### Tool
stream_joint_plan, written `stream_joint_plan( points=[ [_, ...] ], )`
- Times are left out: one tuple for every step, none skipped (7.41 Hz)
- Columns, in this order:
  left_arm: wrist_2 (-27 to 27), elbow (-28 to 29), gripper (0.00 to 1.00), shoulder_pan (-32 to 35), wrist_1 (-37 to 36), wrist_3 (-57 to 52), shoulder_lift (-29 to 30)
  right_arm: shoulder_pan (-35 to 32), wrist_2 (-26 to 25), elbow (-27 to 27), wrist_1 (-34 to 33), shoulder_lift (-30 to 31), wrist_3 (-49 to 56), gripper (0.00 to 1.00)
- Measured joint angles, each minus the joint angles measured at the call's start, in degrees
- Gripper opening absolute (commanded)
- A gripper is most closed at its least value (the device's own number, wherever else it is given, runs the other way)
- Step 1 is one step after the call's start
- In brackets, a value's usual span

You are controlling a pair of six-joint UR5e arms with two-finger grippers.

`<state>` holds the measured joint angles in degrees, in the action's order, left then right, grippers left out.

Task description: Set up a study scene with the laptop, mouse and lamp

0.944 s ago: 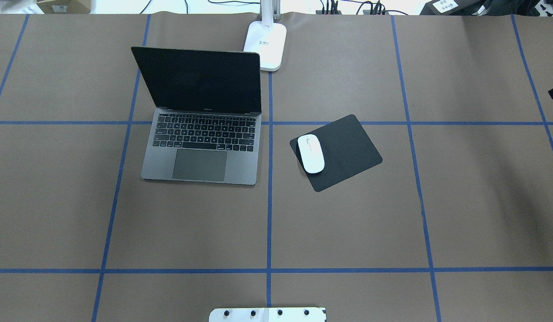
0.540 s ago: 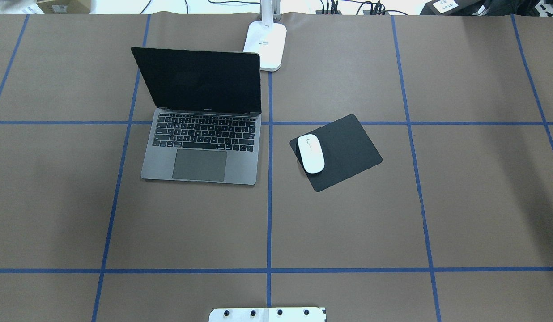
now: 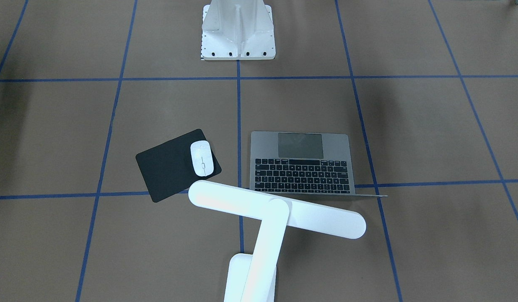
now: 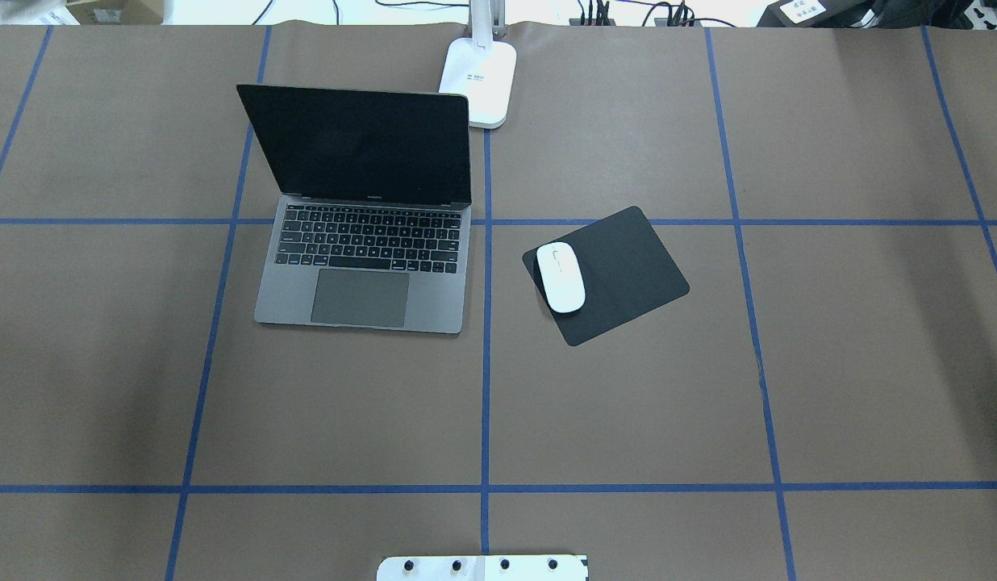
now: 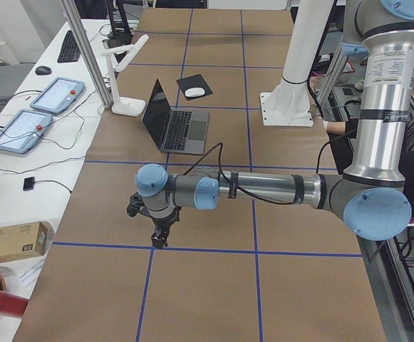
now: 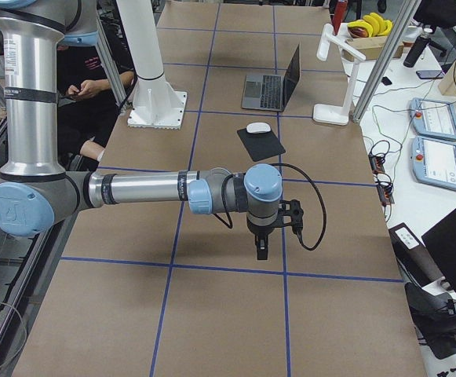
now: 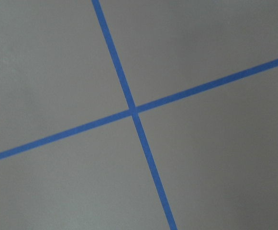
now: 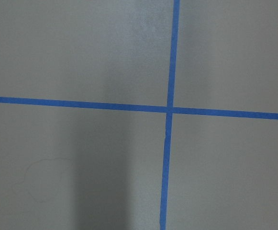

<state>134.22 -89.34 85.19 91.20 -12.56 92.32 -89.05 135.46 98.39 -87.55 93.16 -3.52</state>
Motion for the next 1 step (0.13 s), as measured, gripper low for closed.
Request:
stream_joint_plan(
  points=[
    [0.2,0.1,1.0,0.1,0.1,0.0,-0.2,0.0,0.0,0.0,-0.1,0.0,0.0,1.0]
  ],
)
